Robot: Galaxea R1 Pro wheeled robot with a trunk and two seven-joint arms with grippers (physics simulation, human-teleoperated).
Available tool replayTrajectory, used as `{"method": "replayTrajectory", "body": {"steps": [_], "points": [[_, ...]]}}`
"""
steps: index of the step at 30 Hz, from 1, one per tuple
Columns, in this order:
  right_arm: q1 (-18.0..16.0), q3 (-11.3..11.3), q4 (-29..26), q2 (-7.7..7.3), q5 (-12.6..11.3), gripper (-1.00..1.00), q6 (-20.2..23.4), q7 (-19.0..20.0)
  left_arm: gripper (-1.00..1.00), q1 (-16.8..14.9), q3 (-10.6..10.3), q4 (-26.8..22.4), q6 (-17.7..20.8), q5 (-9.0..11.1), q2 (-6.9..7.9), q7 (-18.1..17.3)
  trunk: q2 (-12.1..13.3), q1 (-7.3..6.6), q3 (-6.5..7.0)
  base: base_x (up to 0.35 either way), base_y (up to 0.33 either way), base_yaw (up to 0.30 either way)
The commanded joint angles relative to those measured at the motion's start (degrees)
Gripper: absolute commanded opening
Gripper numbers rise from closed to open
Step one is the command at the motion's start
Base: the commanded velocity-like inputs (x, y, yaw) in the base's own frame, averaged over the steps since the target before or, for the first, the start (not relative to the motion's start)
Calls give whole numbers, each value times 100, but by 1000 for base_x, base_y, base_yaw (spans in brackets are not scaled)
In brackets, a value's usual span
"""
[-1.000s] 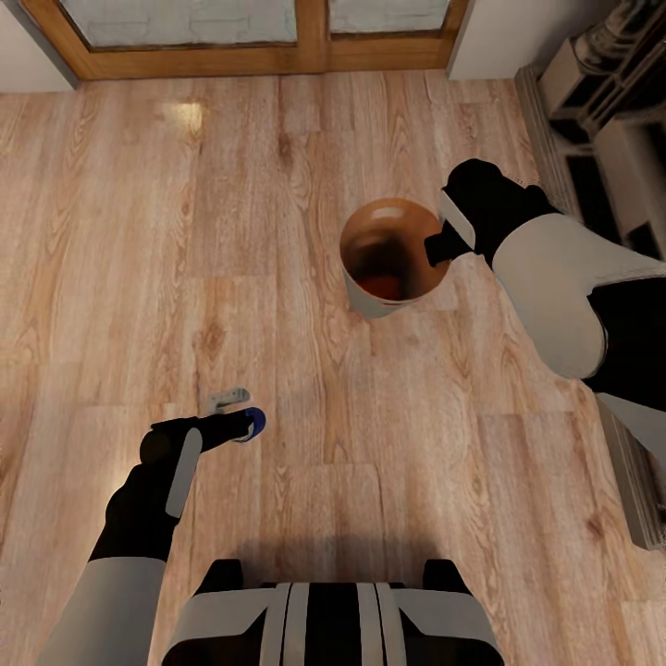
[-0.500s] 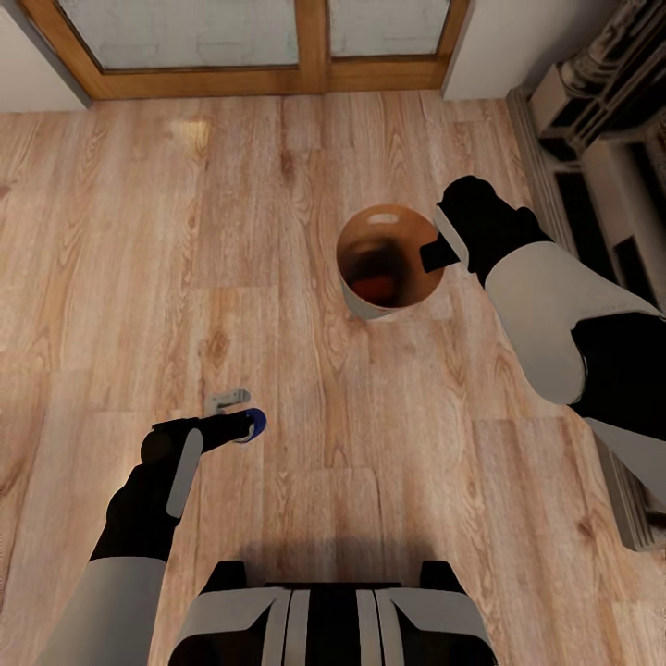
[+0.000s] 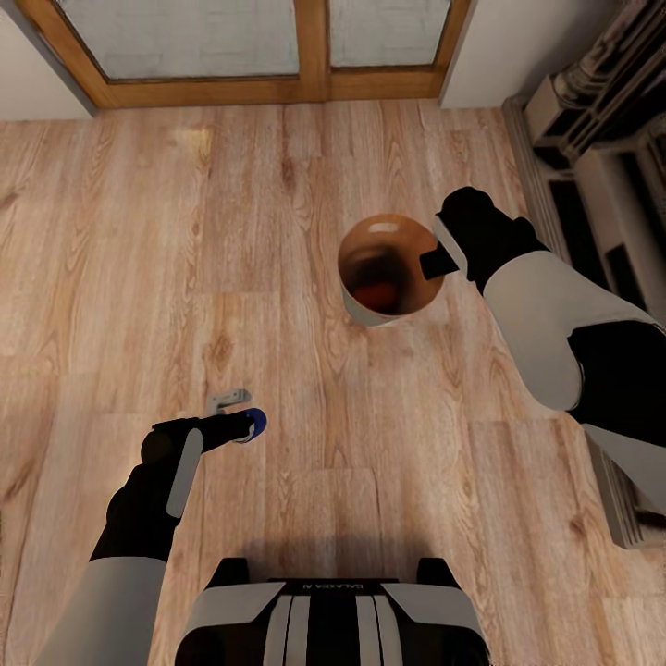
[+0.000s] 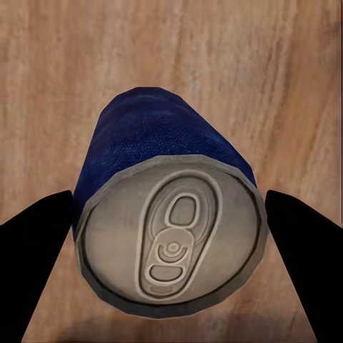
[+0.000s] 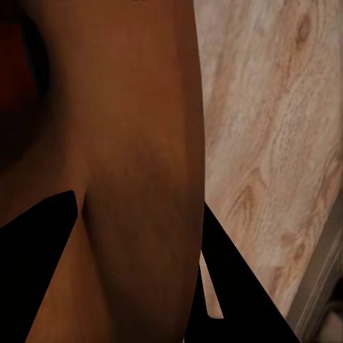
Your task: Put the three can of soda from the living room inside the tash can in the kitchen.
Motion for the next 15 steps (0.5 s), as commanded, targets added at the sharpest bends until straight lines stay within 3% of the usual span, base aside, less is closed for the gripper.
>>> {"method": "replayTrajectory", "body": {"steps": [1,10,15], "points": [[31,-16,-7,0,-79,-100,0,-1,-100,0,0,1,0,-4,0,2,41,-23,25,0,0,0],[349,-6,-138,15,-69,-100,0,-1,-100,0,0,0,-1,-3,1,-4,402,-220,261,0,0,0],[883,8,-928,0,-57,-100,0,2,-100,0,0,1,-12,-9,0,-3,603,-330,397,0,0,0]]}}
